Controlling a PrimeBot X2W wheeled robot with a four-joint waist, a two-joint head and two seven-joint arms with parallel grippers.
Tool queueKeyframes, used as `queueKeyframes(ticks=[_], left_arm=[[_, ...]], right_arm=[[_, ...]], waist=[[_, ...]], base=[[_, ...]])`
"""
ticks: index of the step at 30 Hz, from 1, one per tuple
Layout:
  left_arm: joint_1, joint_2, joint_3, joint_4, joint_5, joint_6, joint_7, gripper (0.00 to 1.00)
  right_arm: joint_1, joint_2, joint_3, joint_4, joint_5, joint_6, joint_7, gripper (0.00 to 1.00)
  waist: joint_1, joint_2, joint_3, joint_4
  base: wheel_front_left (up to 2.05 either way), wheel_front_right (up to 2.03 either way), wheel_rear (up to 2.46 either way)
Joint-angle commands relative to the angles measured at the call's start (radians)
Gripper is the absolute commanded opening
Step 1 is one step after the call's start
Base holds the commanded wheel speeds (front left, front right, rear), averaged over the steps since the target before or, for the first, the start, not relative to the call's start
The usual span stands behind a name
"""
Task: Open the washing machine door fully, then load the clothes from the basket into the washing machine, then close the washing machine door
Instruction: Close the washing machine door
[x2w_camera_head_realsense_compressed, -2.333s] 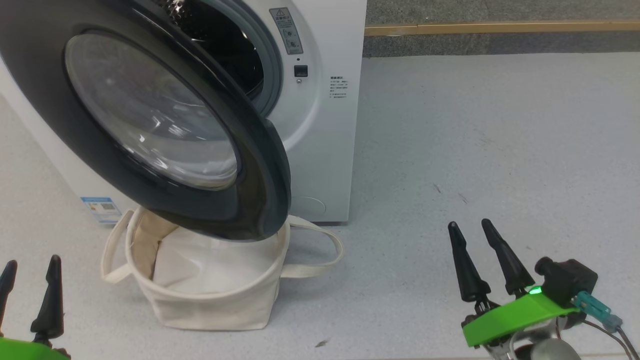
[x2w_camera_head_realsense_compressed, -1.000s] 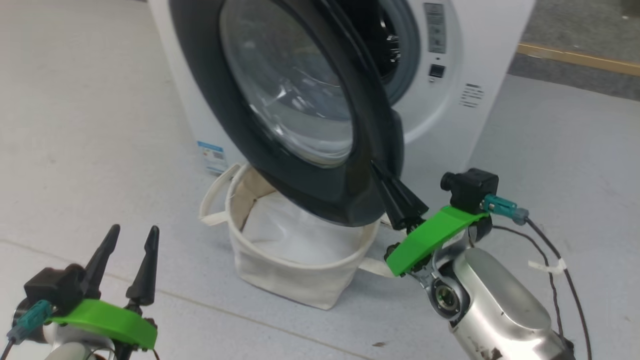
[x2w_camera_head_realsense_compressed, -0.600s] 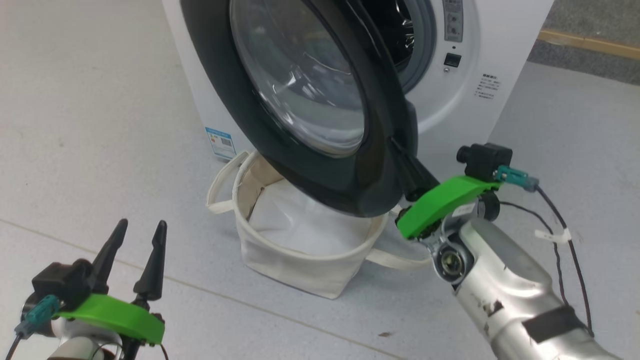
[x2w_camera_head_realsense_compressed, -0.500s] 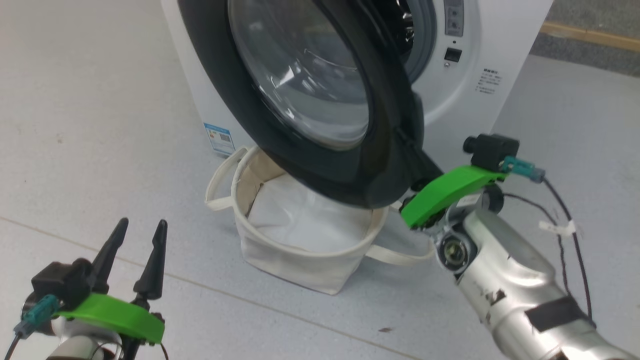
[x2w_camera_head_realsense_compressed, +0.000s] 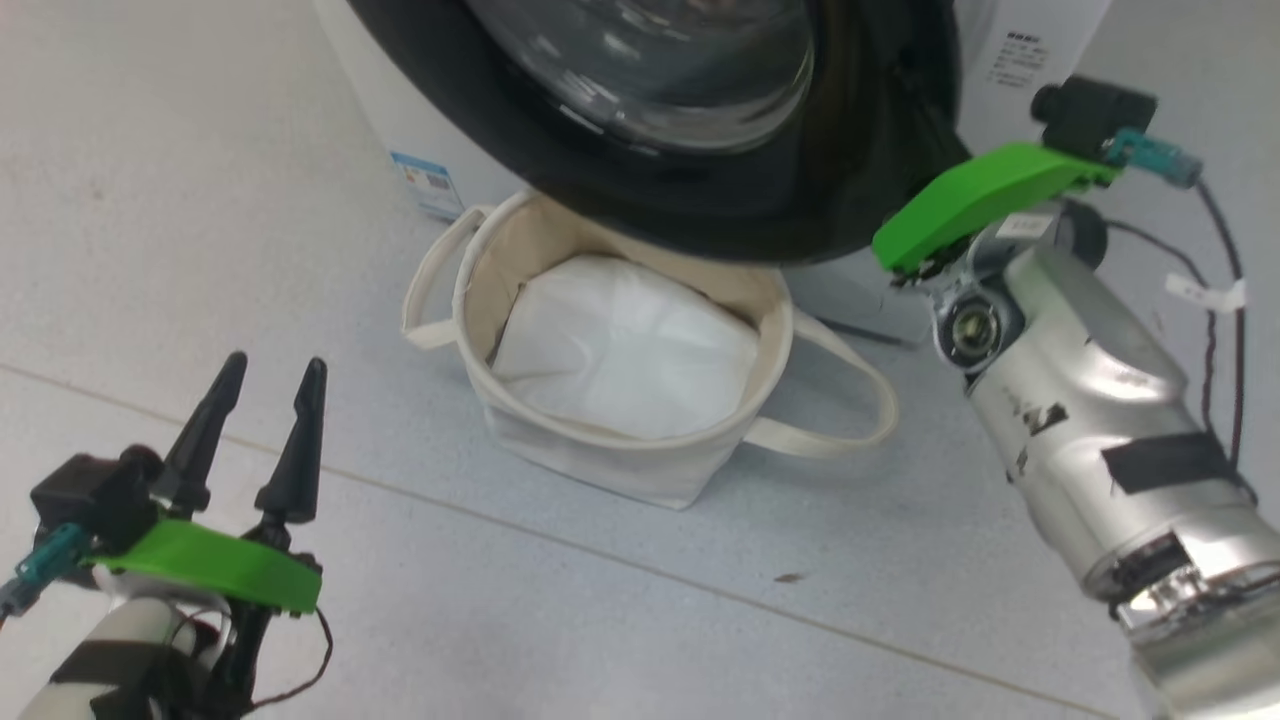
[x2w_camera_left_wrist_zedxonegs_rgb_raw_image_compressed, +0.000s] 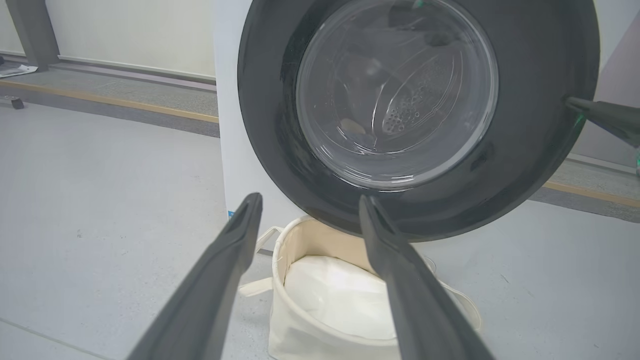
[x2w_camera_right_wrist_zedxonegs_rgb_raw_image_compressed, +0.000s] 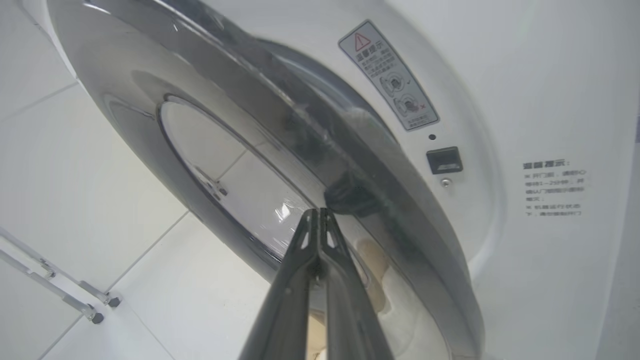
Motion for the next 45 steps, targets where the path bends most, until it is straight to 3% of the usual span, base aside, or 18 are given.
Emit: queueKeyframes(ticks=[1,17,37,39,40,45], left_arm=[[-0.056,0.029,0.051,-0.011,0.004,-0.007,-0.012,1.0],[-0.135,-0.001,0.084,0.055,0.015,-0.071,-0.022,1.0],[-0.134,-0.023,0.109,0.078,0.044,-0.089,-0.022,1.0],[-0.134,-0.017,0.107,0.082,0.045,-0.089,-0.022,1.0],[-0.134,-0.014,0.108,0.084,0.041,-0.089,-0.022,1.0],[-0.131,0.002,0.127,0.111,0.017,-0.089,-0.022,1.0]], right_arm=[[-0.047,0.018,-0.011,-0.011,-0.022,0.0,-0.012,0.0],[-0.183,0.018,-0.216,0.058,-0.217,0.0,-0.012,0.0],[-0.17,0.018,-0.35,0.054,-0.272,0.0,-0.012,0.0],[-0.155,0.018,-0.341,0.044,-0.266,0.0,-0.012,0.95],[-0.146,0.018,-0.331,0.039,-0.258,0.0,-0.012,1.0],[-0.082,0.018,-0.234,0.01,-0.201,0.0,-0.012,1.0]], waist=[[-0.0002,0.0,0.035,0.016],[-0.0002,0.0,0.167,0.045],[-0.0002,0.0,0.159,0.052],[-0.0002,0.0,0.146,0.046],[-0.0002,0.0,0.138,0.042],[-0.0002,0.0,0.089,0.014]], base=[[0.0,0.0,0.0],[0.0,0.0,0.0],[0.0,0.0,0.0],[0.0,0.0,0.0],[0.0,0.0,0.0],[0.0,0.0,0.0]])
